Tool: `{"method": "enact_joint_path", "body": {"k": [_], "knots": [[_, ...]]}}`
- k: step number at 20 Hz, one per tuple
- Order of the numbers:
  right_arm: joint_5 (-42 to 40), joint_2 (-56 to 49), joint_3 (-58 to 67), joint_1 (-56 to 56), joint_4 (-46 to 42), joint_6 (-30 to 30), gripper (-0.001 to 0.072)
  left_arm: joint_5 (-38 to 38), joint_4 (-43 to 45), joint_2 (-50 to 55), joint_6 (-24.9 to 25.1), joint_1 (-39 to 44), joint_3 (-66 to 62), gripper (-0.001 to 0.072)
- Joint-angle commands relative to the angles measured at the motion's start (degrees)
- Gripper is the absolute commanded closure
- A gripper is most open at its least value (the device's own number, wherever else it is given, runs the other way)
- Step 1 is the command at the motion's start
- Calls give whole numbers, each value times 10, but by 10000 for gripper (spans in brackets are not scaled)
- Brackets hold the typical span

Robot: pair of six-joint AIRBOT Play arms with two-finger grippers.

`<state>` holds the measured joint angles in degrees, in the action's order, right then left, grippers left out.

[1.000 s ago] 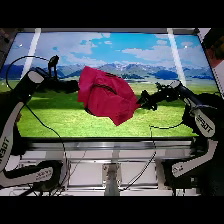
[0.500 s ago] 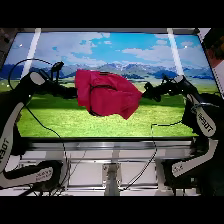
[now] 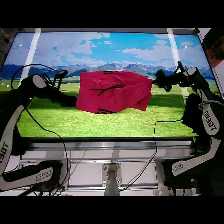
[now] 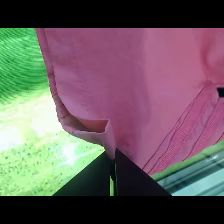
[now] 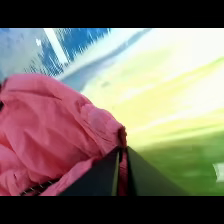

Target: Fold the clothes and pants, and hang the long-sleeved shirts on hangers.

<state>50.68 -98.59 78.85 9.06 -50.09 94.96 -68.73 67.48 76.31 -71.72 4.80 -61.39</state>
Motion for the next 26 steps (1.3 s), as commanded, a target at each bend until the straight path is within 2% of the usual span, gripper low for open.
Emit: {"method": "enact_joint_path", "body": {"k": [1, 2, 4, 5, 7, 10, 11, 14, 15, 18, 19, 20, 21, 22, 26], "knots": [[-37, 0, 25, 3, -10, -1, 358, -14, 19, -1, 1, 15, 8, 700], [-32, 0, 31, 3, -19, -1, 333, -14, 19, -1, 1, 19, 9, 701], [-7, 0, 40, 3, -46, -12, 335, -14, 20, -1, 2, 23, 9, 700], [15, 0, 43, 3, -62, -31, 379, -14, 20, -1, 2, 23, 9, 700], [68, 0, 43, 3, -83, -49, 690, -14, 26, -1, 2, 23, 9, 700], [132, 0, 42, 3, -70, -126, 701, -14, 30, -1, 2, 23, 9, 700], [158, -3, 41, 6, -40, -151, 701, -14, 30, -1, 1, 23, 9, 701], [301, -29, 41, 14, 70, -254, 700, -14, 30, -1, 2, 23, 9, 700], [309, -35, 41, 14, 72, -257, 699, -14, 30, -1, 1, 23, 9, 700], [236, -36, 49, 14, 45, -256, 697, -14, 30, -1, 1, 23, 9, 700], [224, -36, 52, 14, 47, -254, 690, -15, 30, -1, 1, 23, 9, 700], [226, -36, 55, 14, 47, -254, 628, -14, 30, -1, 1, 23, 9, 700], [234, -36, 55, 14, 46, -244, 441, -14, 30, -1, 1, 23, 9, 700], [245, -36, 55, 14, 43, -232, 307, -14, 30, -1, 1, 23, 9, 700], [303, -36, 55, 14, 23, -231, 313, -14, 30, -1, 1, 23, 9, 700]]}}
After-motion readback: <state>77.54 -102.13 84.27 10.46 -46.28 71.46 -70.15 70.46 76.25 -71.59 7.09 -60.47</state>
